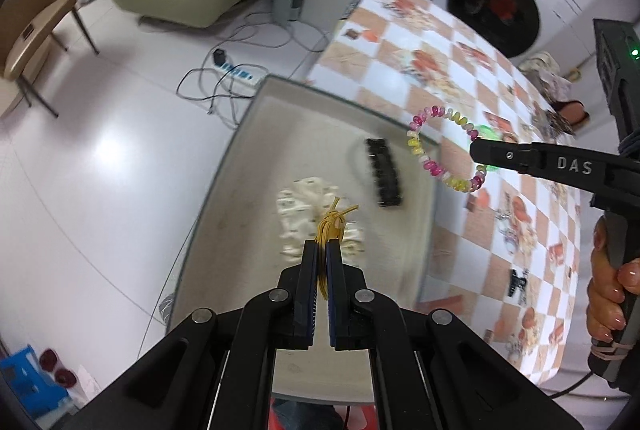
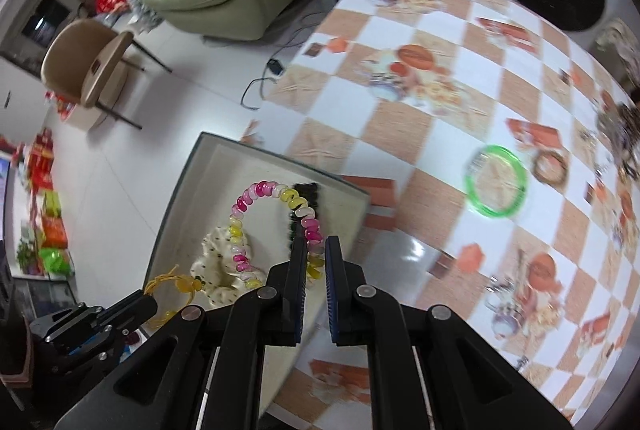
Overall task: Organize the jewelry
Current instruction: 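Carry yellow hair tie and beaded bracelet to the tray and release both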
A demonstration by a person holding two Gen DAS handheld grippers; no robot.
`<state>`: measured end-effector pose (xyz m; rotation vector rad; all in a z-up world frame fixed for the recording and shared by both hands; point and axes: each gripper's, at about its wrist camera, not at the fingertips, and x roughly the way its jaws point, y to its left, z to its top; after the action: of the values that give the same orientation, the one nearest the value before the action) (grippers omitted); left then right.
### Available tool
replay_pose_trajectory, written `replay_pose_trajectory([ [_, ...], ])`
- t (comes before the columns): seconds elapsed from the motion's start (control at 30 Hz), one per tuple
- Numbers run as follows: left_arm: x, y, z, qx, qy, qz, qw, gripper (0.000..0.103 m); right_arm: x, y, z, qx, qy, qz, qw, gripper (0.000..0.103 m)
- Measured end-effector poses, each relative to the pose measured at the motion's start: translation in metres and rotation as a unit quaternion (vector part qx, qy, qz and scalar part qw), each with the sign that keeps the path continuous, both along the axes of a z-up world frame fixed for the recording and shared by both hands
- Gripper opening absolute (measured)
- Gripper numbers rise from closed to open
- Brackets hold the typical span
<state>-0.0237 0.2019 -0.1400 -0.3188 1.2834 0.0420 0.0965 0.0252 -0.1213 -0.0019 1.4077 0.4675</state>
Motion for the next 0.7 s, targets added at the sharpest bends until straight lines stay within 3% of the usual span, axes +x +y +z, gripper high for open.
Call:
replay_pose_trajectory([
  [0.3, 0.006, 0.018, -0.044, 0.013, 0.027, 0.024, 0.9992, 0.009, 0.009, 0.048, -0.037, -0.011, 0.023, 0.039, 0.999, 0.01],
  [0.7, 0.009, 0.018, -0.085, 0.052, 0.07, 0.029, 0.9957, 0.009, 0.022, 0.072, -0.087, -0.037, 0.052, 0.036, 0.997, 0.01],
])
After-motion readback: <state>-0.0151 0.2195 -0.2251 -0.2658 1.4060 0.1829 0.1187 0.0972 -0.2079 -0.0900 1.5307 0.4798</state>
